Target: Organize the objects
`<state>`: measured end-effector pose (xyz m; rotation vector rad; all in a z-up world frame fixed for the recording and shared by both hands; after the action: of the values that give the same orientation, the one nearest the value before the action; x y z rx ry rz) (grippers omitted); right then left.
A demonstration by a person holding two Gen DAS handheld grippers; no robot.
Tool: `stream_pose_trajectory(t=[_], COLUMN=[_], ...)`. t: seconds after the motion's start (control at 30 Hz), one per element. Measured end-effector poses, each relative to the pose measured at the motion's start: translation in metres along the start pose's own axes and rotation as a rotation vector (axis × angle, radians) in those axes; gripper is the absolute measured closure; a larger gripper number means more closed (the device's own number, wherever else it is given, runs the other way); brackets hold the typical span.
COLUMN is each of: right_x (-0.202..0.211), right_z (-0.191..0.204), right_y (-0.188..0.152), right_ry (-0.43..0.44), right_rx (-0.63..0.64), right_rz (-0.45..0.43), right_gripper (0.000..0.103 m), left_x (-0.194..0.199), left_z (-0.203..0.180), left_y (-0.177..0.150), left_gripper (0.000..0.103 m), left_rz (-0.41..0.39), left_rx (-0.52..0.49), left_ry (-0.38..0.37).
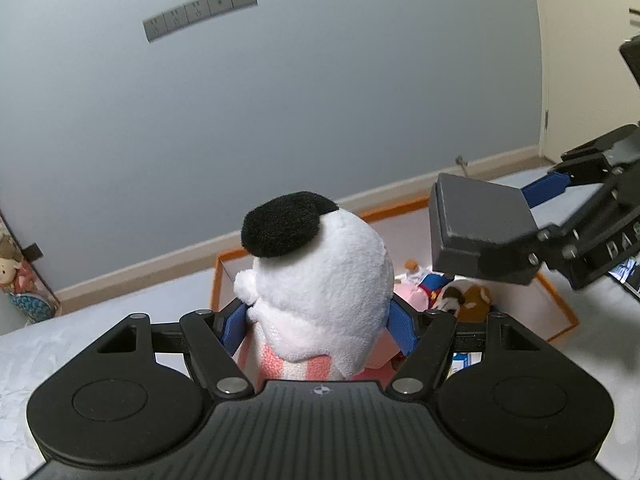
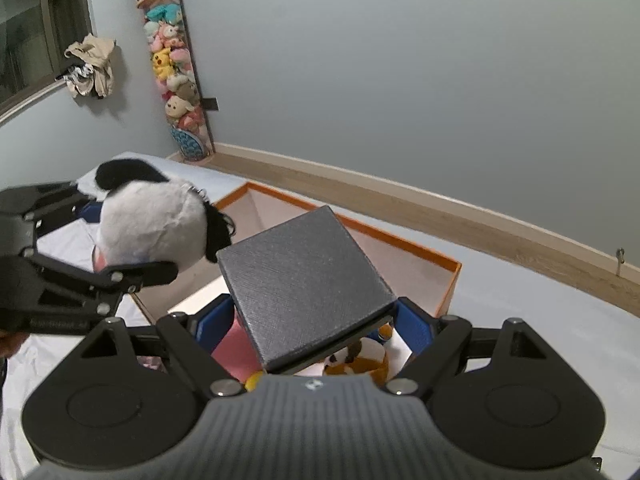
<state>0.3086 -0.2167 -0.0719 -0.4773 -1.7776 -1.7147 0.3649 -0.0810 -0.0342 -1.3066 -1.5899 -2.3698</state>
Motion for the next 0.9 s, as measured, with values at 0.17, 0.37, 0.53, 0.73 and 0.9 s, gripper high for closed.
stream_pose_trajectory(t=[0.17,0.37,0.53,0.73,0.9], right_x=[-0.026,-0.047,-0.061,-0.071,-0.076], right_z=[0.004,0.018,0.023,0.032,0.036], right_y=[-0.016,-0.031,-0.037,-0.041,-0.039], right_ry=[0.017,0.034,0.042,0.056,0.051], right_rx=[0.01,0.043,0.065,0.104,0.114], right_rz=[0.055,0.094,0.127,0.154,0.163], right_gripper=[0.017,0.017,0.017,0.017,0.016], left_x=[-0.029,-0.055,-0.066,-0.078,-0.086], left_z=[0.012,0.017,0.019,0.025,0.028], left_y=[-0.009,-0.022,-0.035,-0.046,-0.051], left_gripper=[0.022,0.022,0.022,0.022,0.022], left_rz=[0.071,0.154,0.241,0.317,0.351], left_rx=[0.107,0.138,0.161,0.206,0.194], left_ry=[-0.038,-0.009,0.009,0.022,0.028])
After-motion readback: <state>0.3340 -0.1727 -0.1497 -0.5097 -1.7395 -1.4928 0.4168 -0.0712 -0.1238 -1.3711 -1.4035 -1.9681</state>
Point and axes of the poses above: each gripper's, at about its wrist camera, not at the fingertips, and x roughly against the way its jaws point, z to its left, y to its top, the point moved 4 cm from there along -x, roughly the way its jaws point, and after that the axes turned 7 degrees about -y, right-handed, at the moved point
